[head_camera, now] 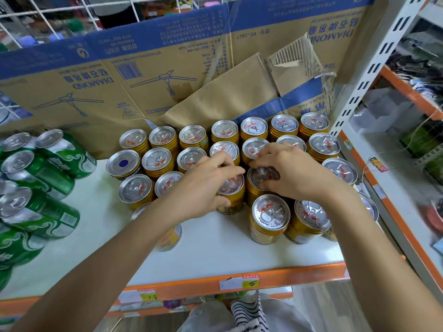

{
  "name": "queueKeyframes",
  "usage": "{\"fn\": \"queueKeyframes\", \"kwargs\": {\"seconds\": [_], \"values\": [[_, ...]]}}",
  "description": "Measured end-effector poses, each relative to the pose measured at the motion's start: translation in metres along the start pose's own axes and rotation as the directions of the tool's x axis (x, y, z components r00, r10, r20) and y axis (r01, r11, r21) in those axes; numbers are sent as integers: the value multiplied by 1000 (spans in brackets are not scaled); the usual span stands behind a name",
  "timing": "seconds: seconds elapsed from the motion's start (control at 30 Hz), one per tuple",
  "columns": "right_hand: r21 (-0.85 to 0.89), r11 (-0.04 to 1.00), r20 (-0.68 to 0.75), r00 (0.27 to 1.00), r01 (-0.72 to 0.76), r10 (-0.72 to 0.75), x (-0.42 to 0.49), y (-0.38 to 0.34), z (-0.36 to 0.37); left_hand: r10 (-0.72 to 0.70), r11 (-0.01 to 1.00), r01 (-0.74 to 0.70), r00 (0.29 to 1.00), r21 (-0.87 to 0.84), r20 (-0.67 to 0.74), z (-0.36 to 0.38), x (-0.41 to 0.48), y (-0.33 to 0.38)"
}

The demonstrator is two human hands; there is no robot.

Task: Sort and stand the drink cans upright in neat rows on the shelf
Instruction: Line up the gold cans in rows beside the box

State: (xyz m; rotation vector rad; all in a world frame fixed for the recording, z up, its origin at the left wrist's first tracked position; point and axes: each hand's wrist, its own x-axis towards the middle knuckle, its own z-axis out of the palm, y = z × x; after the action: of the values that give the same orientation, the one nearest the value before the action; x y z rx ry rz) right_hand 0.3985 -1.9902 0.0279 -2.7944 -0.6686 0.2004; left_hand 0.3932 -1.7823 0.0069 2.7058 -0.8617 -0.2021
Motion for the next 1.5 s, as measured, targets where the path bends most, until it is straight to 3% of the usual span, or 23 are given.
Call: {"fn": "queueKeyframes", "kwargs": {"seconds": [0.27,0.4,0.5,0.63,0.83,1.03,1.23,1.33,1.5], "values": [[-5,1000,1,1000,-6,6,-2,-2,-1,-41,999,39,998,-30,-52,5,-4,1],[39,999,-11,1000,0,1,-7,-4,-3,-22,999,26,992,34,-122,-2,-18,-1],[93,996,-88,996,1,7,-21,-8,-2,-101,985,126,975,119,-197,-22,-39,-12],[142,990,-169,986,27,-3,-41,-18,1,-281,908,276,959,315,-32,-34,-57,-27],[106,992,-11,998,64,-64,-47,-29,10,-361,907,367,930,207,-68,-27,-54,-24],[73,996,57,997,55,-59,-50,-29,9,-219,971,232,956,50,-195,-39,-63,9],[78,993,36,995,89,-92,-51,-28,10,-62,996,57,996,-75,-69,-13,-65,37],[107,988,5,993,116,-117,-51,-27,8,46,994,-54,995,-95,-86,11,-59,38],[75,991,18,993,114,-116,-49,-24,9,50,979,-74,991,-192,-123,17,-56,26]]}}
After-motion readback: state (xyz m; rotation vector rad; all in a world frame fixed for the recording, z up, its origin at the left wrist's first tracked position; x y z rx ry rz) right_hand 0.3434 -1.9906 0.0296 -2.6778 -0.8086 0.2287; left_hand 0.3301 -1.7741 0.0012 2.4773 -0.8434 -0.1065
